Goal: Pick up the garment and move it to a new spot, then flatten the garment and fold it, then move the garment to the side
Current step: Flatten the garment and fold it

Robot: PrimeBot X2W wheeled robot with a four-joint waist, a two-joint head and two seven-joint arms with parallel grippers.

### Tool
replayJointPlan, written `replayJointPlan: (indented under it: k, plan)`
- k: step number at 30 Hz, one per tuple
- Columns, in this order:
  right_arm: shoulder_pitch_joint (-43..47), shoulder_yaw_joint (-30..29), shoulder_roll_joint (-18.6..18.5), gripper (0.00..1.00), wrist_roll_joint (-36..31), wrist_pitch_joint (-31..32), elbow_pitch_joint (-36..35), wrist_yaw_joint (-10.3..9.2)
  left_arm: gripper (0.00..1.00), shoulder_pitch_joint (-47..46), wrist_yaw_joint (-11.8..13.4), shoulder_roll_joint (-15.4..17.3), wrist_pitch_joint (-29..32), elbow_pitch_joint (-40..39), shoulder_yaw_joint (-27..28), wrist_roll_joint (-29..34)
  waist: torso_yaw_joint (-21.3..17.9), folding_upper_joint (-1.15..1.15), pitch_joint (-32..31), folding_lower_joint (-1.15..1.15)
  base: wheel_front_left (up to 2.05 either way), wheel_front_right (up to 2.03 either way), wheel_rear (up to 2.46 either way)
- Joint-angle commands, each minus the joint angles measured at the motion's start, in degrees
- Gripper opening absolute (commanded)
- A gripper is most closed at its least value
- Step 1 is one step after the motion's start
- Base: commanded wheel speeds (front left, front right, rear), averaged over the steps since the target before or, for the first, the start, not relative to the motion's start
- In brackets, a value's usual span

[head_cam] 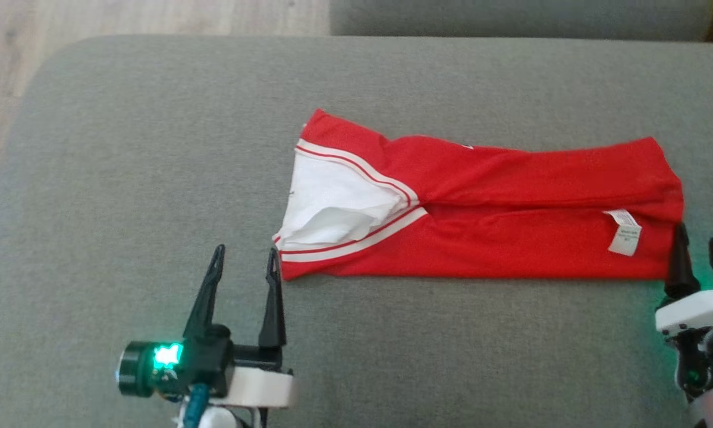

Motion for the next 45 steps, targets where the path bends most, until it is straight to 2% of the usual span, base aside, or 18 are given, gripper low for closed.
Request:
replayJointPlan:
  k: [1,7,12,13,16,17,22,28,32,35,40,45]
  plan:
    - [-1.64,-1.09,-0.57,1.0,-2.39,-0.56,0.54,-0.04,1.0,0.01,-0.99,-1.33,-0.36,-2.45,4.21,3.09,1.61,-0.01,-1.07,0.01,0.0,0.0,0.0]
    - [-6.68,-6.1,-0.67,1.0,-7.74,2.54,8.75,-0.04,1.0,3.41,-5.24,-6.0,-0.36,-2.22,7.6,8.64,3.86,-0.01,-1.11,0.01,0.0,0.0,0.0]
    - [-9.27,-7.83,-0.45,1.0,-8.68,4.64,13.9,-0.04,1.0,4.49,-7.66,-8.23,-0.36,-1.73,9.76,11.12,4.8,-0.01,-0.64,0.01,0.0,0.0,0.0]
    - [-9.7,-8.04,-0.61,0.95,-9.03,4.78,15.07,-0.04,1.0,4.7,-8.28,-8.69,-0.36,-1.55,10.27,11.59,5.02,-0.01,-0.51,0.01,0.0,0.0,0.0]
    - [-10.55,-8.39,0.08,0.06,-8.61,5.68,17.75,-0.04,1.0,5.21,-9.91,-9.88,-0.37,-1.12,11.93,12.93,5.52,-0.01,-0.23,0.01,0.0,0.0,0.0]
    - [-10.57,-8.14,0.4,0.0,-8.32,5.88,18.02,-0.04,1.0,5.38,-10.39,-10.24,-0.37,-1.01,12.49,13.32,5.63,-0.01,-0.18,0.01,0.0,0.0,0.0]
    - [-9.51,-7.17,0.3,0.0,-6.8,3.86,16.84,-0.04,1.0,6.13,-12.46,-11.96,-0.37,-0.53,15.19,14.95,5.35,-0.01,-0.37,0.01,0.0,0.0,0.0]
    - [-8.53,-6.51,-3.7,0.0,-6.15,2.47,12.83,-0.04,1.0,7.23,-14.7,-13.27,-0.37,-0.31,17.83,16.52,3.36,-0.01,-1.58,0.01,0.0,0.0,0.0]
    - [-8.65,-6.53,-6.6,0.0,-5.75,4.13,7.39,-0.04,1.0,7.9,-15.97,-13.91,-0.37,-0.31,19.33,17.37,1.95,-0.01,-2.43,0.01,0.0,0.0,0.0]
    - [-8.68,-5.55,-7.03,0.0,-4.83,7.0,0.14,-0.04,1.0,8.44,-16.68,-14.39,-0.37,0.01,20.32,17.84,1.18,-0.01,-3.29,0.01,0.0,0.0,0.0]
    - [-7.78,-3.9,-4.0,0.0,-3.04,13.61,-16.4,-0.04,1.0,8.96,-17.94,-15.23,-0.37,0.56,21.29,18.31,0.73,-0.01,-4.25,0.01,0.0,0.0,0.0]
    - [-6.59,-1.89,3.24,0.0,-4.6,20.15,-29.55,-0.04,1.0,8.83,-19.18,-15.96,-0.37,1.18,21.31,18.64,1.83,-0.01,-4.44,0.01,0.0,0.0,0.0]
